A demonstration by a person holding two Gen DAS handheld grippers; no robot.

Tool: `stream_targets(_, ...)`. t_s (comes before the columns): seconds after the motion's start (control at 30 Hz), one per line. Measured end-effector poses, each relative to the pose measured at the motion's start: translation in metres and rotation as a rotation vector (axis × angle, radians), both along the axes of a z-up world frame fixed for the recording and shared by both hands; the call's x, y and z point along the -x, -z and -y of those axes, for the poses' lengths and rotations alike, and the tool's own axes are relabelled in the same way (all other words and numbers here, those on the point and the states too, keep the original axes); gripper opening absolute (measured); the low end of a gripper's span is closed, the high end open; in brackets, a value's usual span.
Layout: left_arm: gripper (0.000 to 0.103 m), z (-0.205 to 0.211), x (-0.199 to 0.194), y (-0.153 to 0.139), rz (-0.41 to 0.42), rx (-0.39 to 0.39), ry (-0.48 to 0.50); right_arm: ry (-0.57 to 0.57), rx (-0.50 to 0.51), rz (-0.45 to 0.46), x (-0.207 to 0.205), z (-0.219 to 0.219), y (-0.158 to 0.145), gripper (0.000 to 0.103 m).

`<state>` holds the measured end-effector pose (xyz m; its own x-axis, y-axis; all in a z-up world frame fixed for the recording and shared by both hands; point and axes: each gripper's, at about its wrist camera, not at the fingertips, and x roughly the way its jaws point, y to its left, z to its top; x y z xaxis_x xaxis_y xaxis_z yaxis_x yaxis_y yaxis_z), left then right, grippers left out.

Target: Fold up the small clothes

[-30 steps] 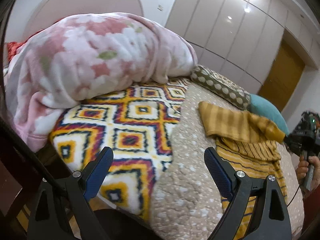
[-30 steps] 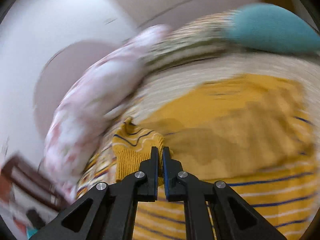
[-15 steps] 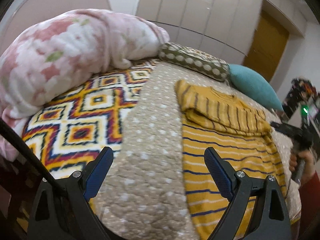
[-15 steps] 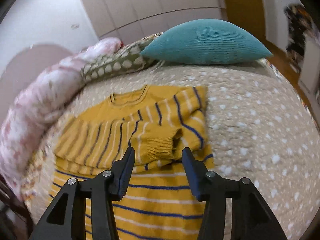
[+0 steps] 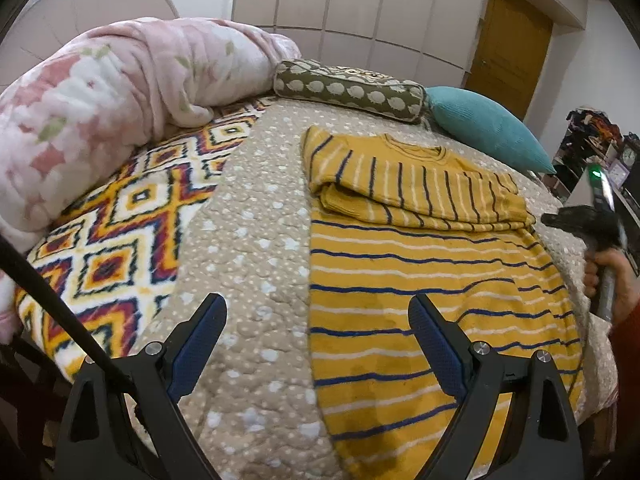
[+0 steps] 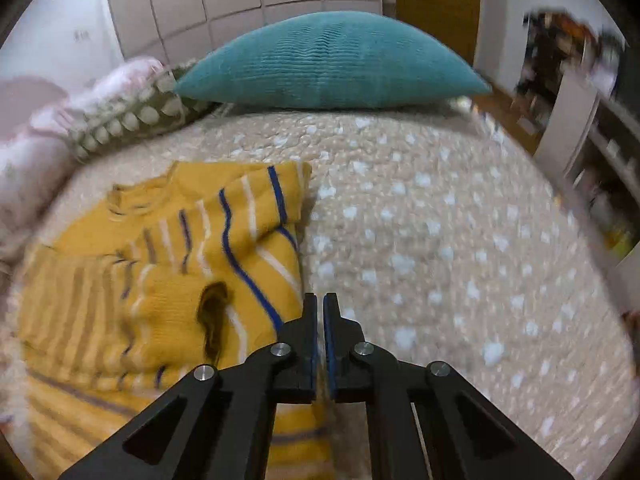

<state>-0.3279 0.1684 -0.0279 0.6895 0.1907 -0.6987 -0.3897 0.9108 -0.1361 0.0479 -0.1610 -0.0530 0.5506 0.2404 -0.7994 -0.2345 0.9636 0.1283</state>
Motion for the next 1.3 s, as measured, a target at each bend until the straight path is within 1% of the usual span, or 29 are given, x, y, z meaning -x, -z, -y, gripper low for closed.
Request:
stream_targets(0.03, 0.091, 0.003, -0.003, 0.003, -0.001, -0.021, 0.009, -0.005, -0.035, -0.011, 0.006, 0.011, -0.001, 0.015)
stream_targets(0.1, 0.091, 0.008, -0.012, 0.010, -0.016, -0.048, 0.034, -0.012, -0.119, -0.032, 0.023, 0.035, -0.002, 0.040)
stream_targets(0.13, 0.091, 0.009, -0.019, 0.017, -0.046, -0.048, 0.054, -0.016, -0.159, -0.047, 0.033, 0.046, -0.002, 0.043)
stream_targets(0.2, 0.091, 0.010, -0.027, 0.026, -0.090, -0.015, 0.080, -0.025, -0.229, -0.080, 0.051, 0.063, 0.002, 0.044)
stream_targets(0.23, 0.091, 0.010, -0.031, 0.031, -0.105, 0.027, 0.104, -0.034, -0.254, -0.098, 0.062, 0.074, 0.006, 0.044)
stream_targets(0.3, 0.091, 0.007, -0.037, 0.039, -0.119, 0.121, 0.139, -0.049, -0.286, -0.126, 0.080, 0.084, 0.014, 0.044)
stream_targets(0.4, 0.090, 0.005, -0.042, 0.049, -0.117, 0.204, 0.156, -0.090, -0.344, -0.180, 0.112, 0.092, 0.029, 0.044)
stream_targets(0.47, 0.087, 0.004, -0.046, 0.058, -0.122, 0.256, 0.153, -0.123, -0.385, -0.199, 0.132, 0.091, 0.038, 0.044)
stream_targets(0.53, 0.084, 0.005, -0.048, 0.064, -0.121, 0.282, 0.141, -0.146, -0.420, -0.191, 0.145, 0.090, 0.041, 0.045)
stream_targets(0.57, 0.081, 0.006, -0.047, 0.065, -0.116, 0.284, 0.138, -0.161, -0.449, -0.196, 0.152, 0.088, 0.042, 0.045)
stream_targets(0.6, 0.076, 0.007, -0.044, 0.065, -0.111, 0.283, 0.138, -0.181, -0.495, -0.213, 0.158, 0.086, 0.045, 0.045)
stream_targets(0.67, 0.070, 0.008, -0.039, 0.066, -0.101, 0.306, 0.147, -0.215, -0.556, -0.245, 0.169, 0.079, 0.052, 0.045)
stream_targets(0.73, 0.063, 0.010, -0.031, 0.067, -0.091, 0.333, 0.154, -0.229, -0.574, -0.234, 0.179, 0.074, 0.056, 0.045)
stream_targets(0.8, 0.061, 0.012, -0.021, 0.069, -0.080, 0.368, 0.162, -0.235, -0.611, -0.232, 0.188, 0.072, 0.058, 0.045)
stream_targets(0.87, 0.061, 0.016, -0.011, 0.068, -0.065, 0.376, 0.165, -0.240, -0.662, -0.248, 0.194, 0.071, 0.061, 0.045)
stream_targets(0.97, 0.061, 0.027, -0.001, 0.067, -0.054, 0.352, 0.168, -0.241, -0.693, -0.261, 0.208, 0.070, 0.064, 0.045)
stream_targets(1.0, 0.063, 0.032, 0.001, 0.066, -0.056, 0.337, 0.172, -0.243, -0.690, -0.258, 0.213, 0.071, 0.062, 0.045)
stream_targets(1.1, 0.068, 0.052, 0.007, 0.064, -0.064, 0.244, 0.197, -0.245, -0.669, -0.254, 0.232, 0.067, 0.061, 0.045)
stream_targets(1.17, 0.068, 0.062, 0.008, 0.063, -0.080, 0.190, 0.207, -0.244, -0.651, -0.251, 0.244, 0.064, 0.060, 0.045)
stream_targets(1.23, 0.067, 0.073, 0.006, 0.062, -0.117, 0.127, 0.216, -0.240, -0.634, -0.243, 0.253, 0.065, 0.060, 0.041)
stream_targets(1.27, 0.055, 0.075, 0.006, 0.060, -0.134, 0.103, 0.220, -0.231, -0.625, -0.243, 0.257, 0.064, 0.060, 0.033)
stream_targets(1.3, 0.031, 0.076, 0.005, 0.058, -0.152, 0.081, 0.223, -0.215, -0.617, -0.250, 0.259, 0.063, 0.062, 0.018)
